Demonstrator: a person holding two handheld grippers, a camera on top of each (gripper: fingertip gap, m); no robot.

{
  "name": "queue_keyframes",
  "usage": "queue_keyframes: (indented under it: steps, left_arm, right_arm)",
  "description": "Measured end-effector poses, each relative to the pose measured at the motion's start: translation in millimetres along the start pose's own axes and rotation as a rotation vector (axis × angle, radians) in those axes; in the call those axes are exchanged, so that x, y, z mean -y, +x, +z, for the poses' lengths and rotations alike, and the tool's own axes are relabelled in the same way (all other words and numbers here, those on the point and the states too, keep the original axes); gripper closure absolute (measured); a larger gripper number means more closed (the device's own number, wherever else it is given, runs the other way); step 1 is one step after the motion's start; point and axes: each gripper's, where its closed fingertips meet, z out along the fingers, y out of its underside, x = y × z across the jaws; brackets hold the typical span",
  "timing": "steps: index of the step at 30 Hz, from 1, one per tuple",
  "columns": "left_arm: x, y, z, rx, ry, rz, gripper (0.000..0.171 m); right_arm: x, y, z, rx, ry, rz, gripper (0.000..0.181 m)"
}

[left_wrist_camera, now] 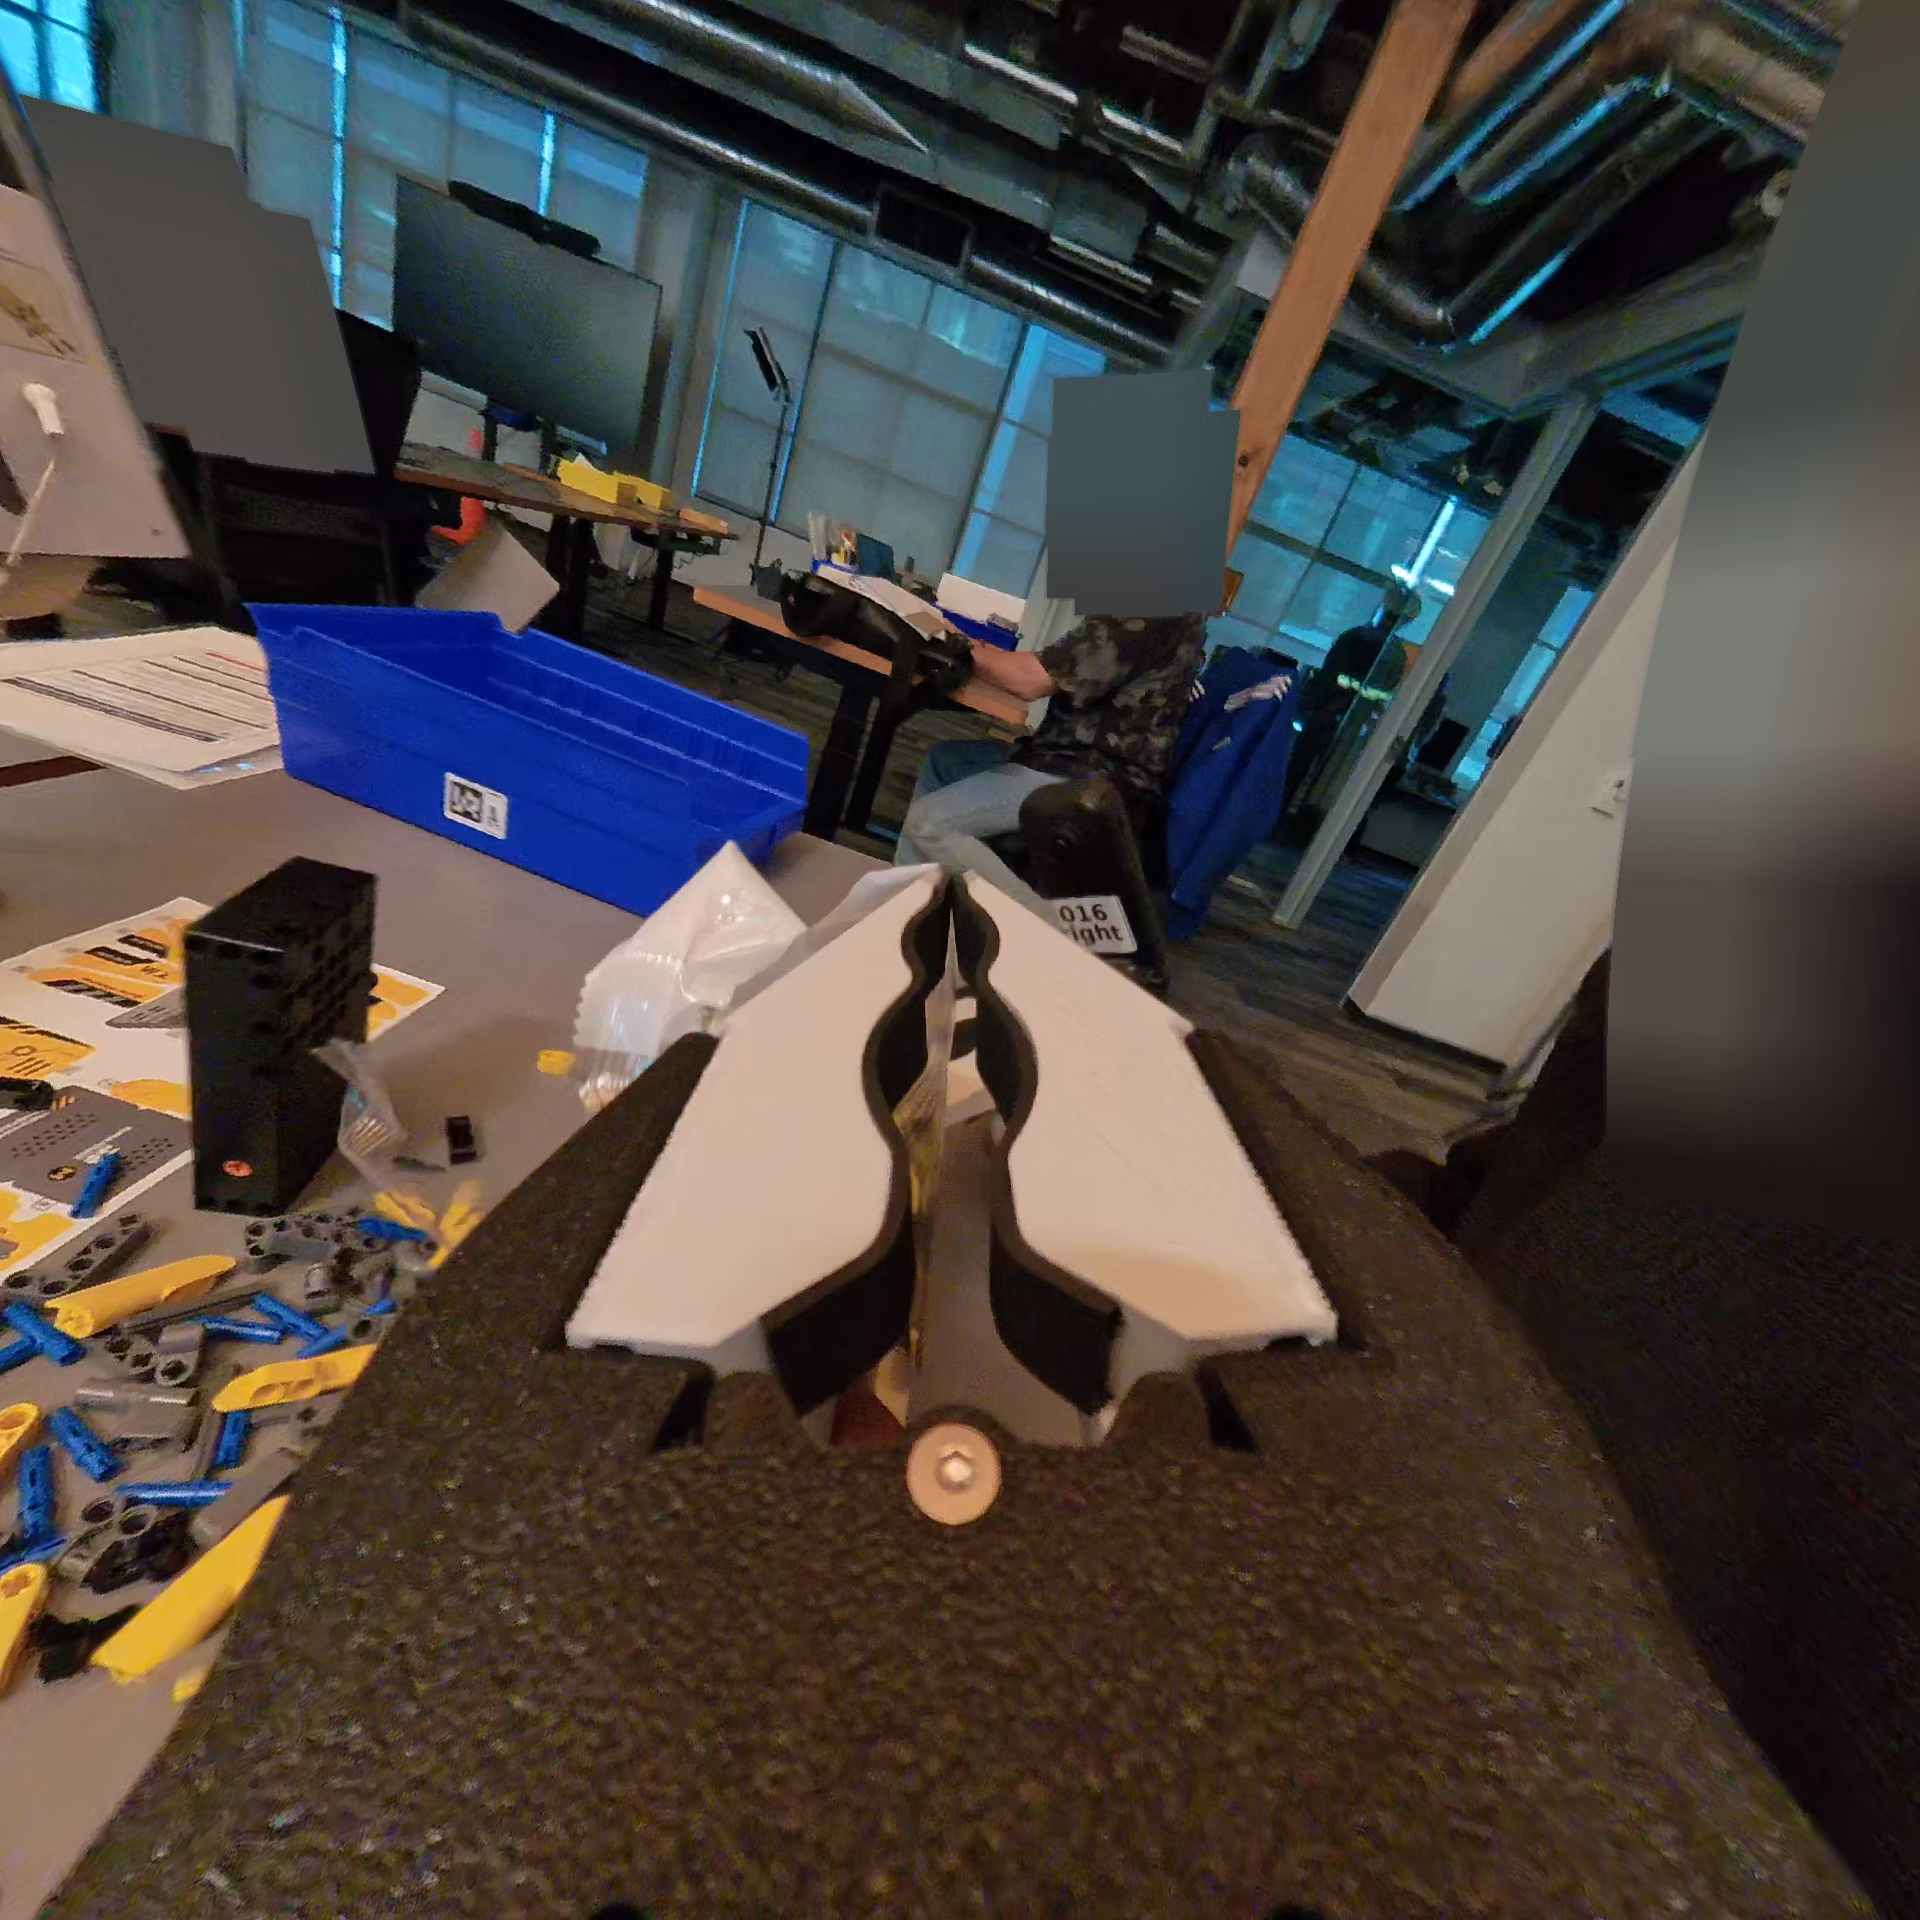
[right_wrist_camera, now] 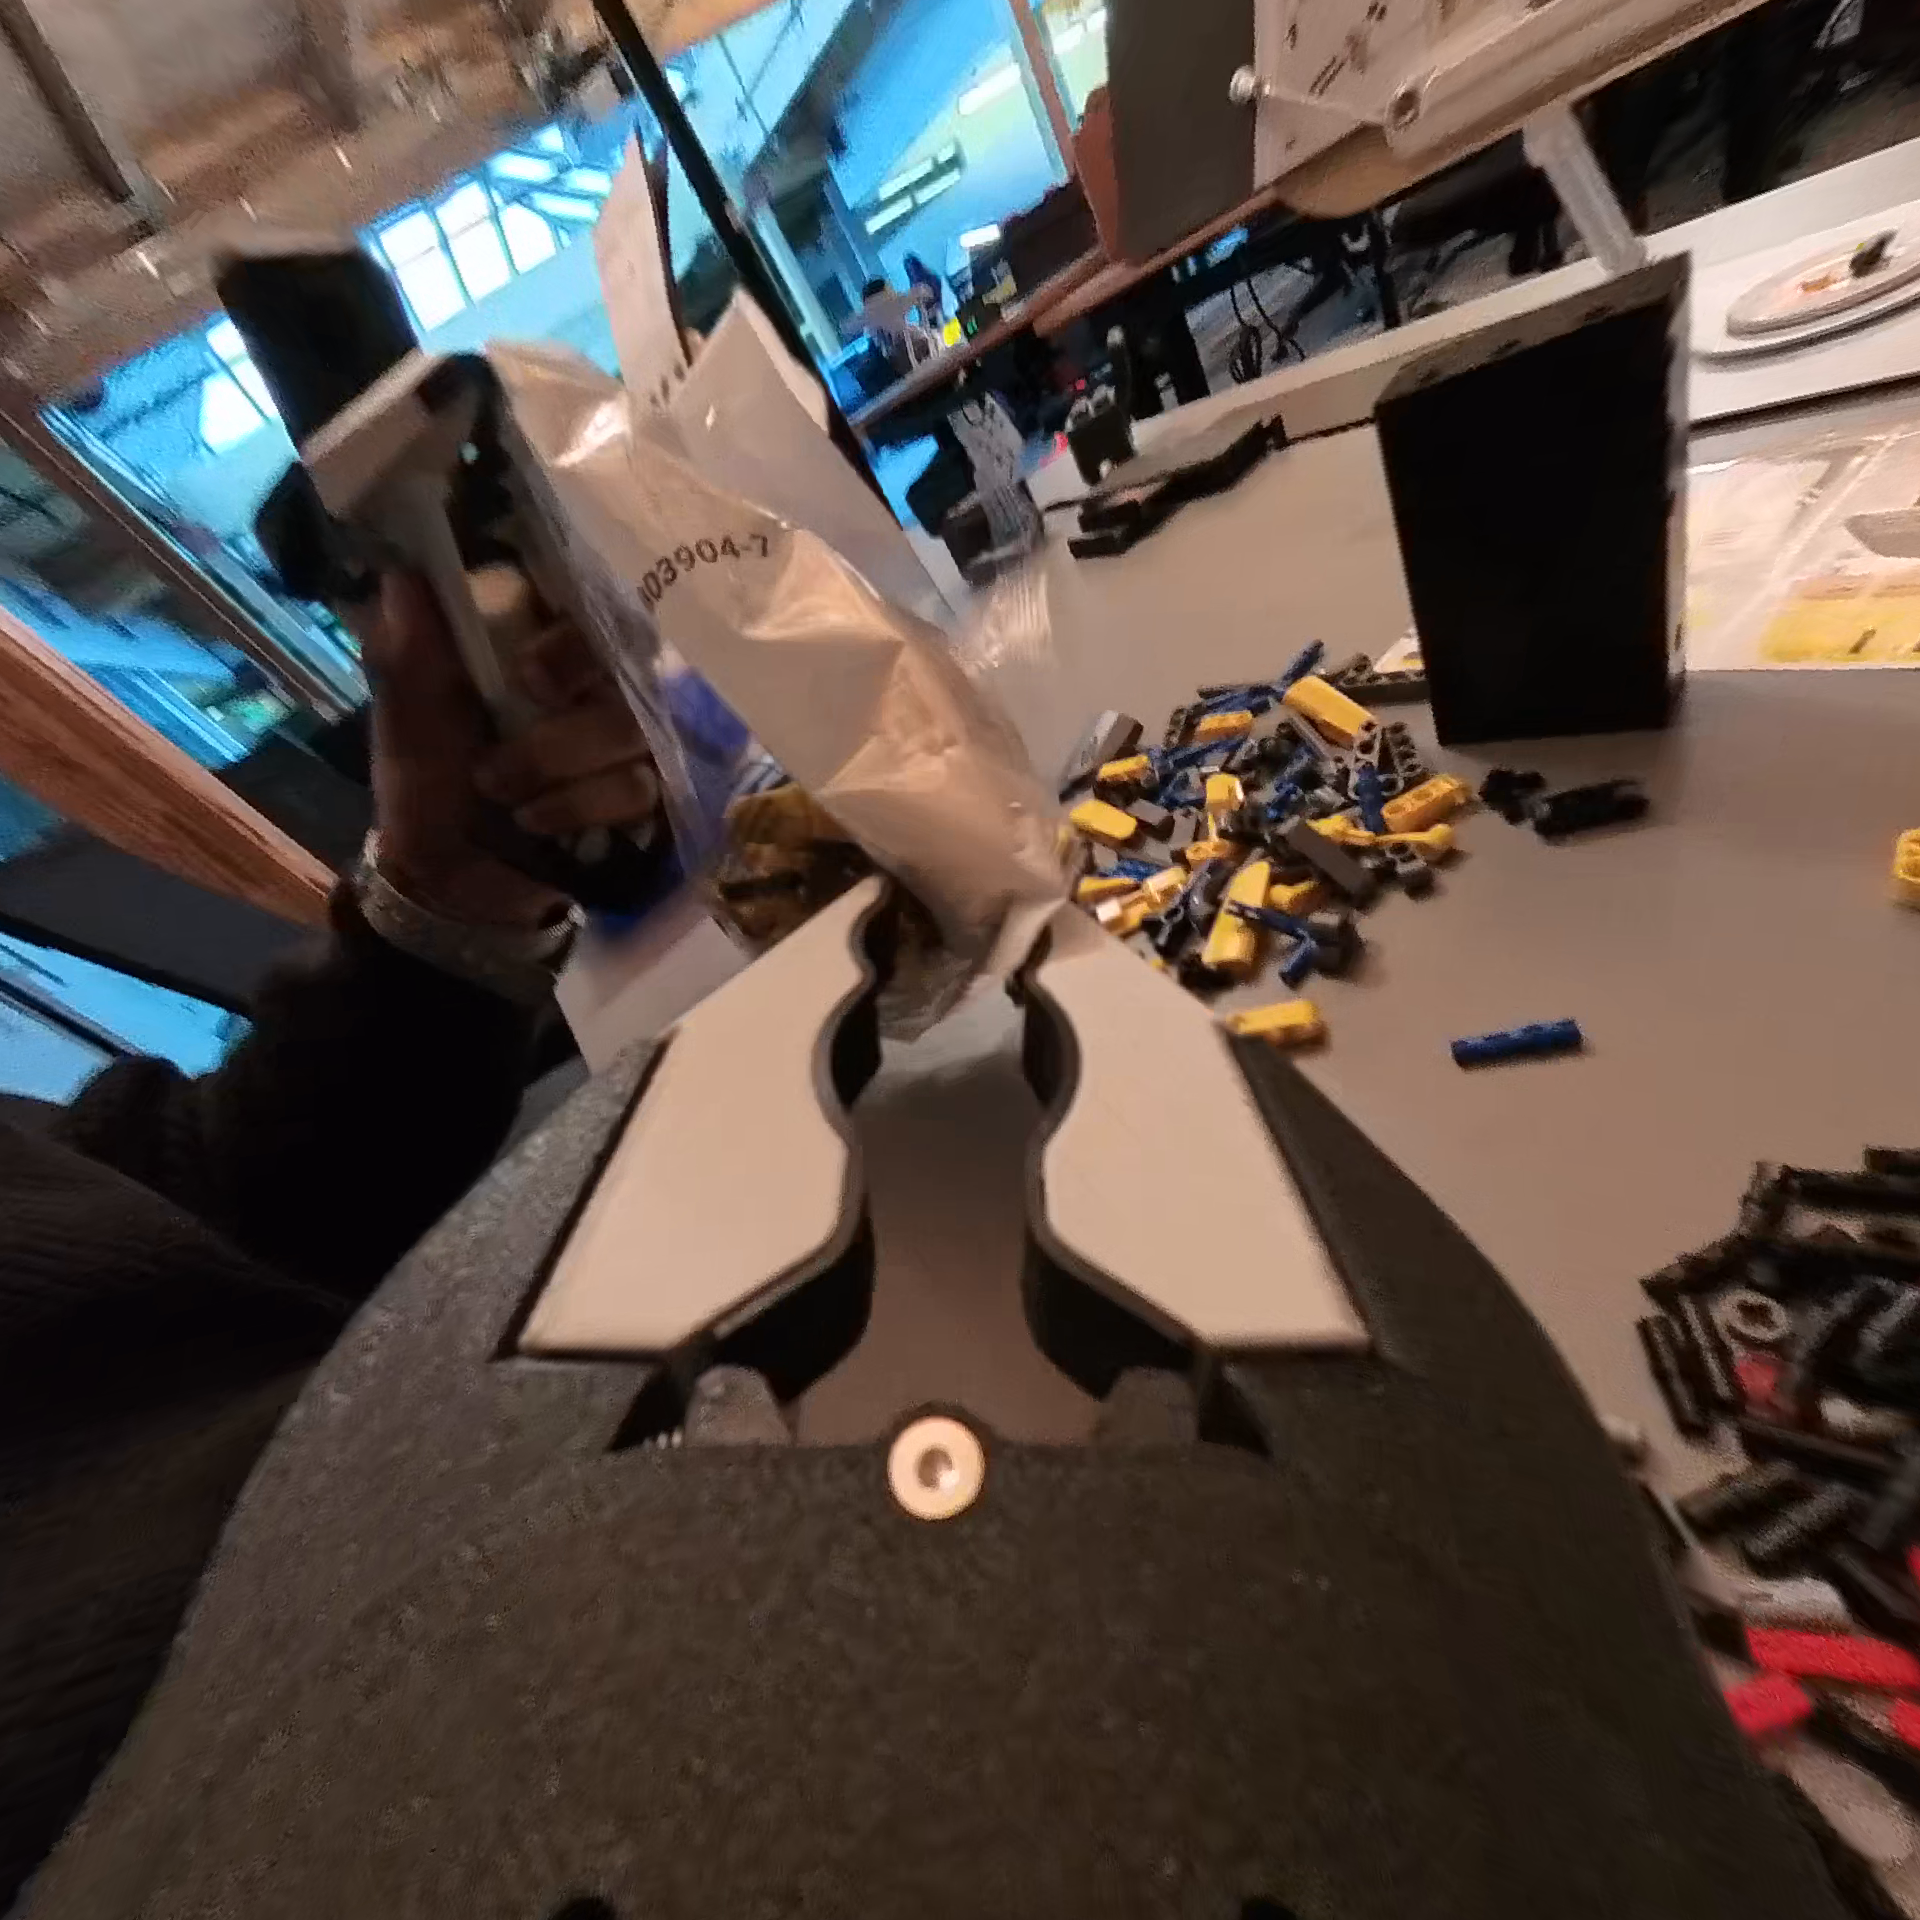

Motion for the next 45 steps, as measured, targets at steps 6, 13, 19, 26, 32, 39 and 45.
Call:
queue_keyframes:
  steps: [6,13,19,26,32,39,45]
  left_arm:
    - [6,-46,-28,0.172,0.076,-0.075,0.171]
    - [-9,-84,-46,0.242,0.118,-0.245,0.171]
    - [-28,-103,-58,0.239,0.101,-0.368,0.171]
    - [-38,-114,-71,0.301,0.071,-0.352,0.171]
    - [-21,-101,-81,0.303,0.068,-0.245,0.171]
    - [18,-63,-80,0.356,-0.031,0.065,0.148]
    - [21,-73,-52,0.444,-0.266,0.207,0.121]
  right_arm:
    - [37,-6,-1,0.027,0.057,-0.054,0.181]
    - [55,3,15,-0.103,-0.126,-0.298,0.181]
    - [63,8,29,-0.125,-0.211,-0.352,0.181]
    - [91,7,40,-0.189,-0.29,-0.518,0.181]
    - [101,14,57,-0.264,-0.408,-0.682,0.181]
    - [103,10,71,-0.273,-0.493,-0.786,0.181]
    - [91,-8,81,-0.171,-0.527,-0.849,0.181]
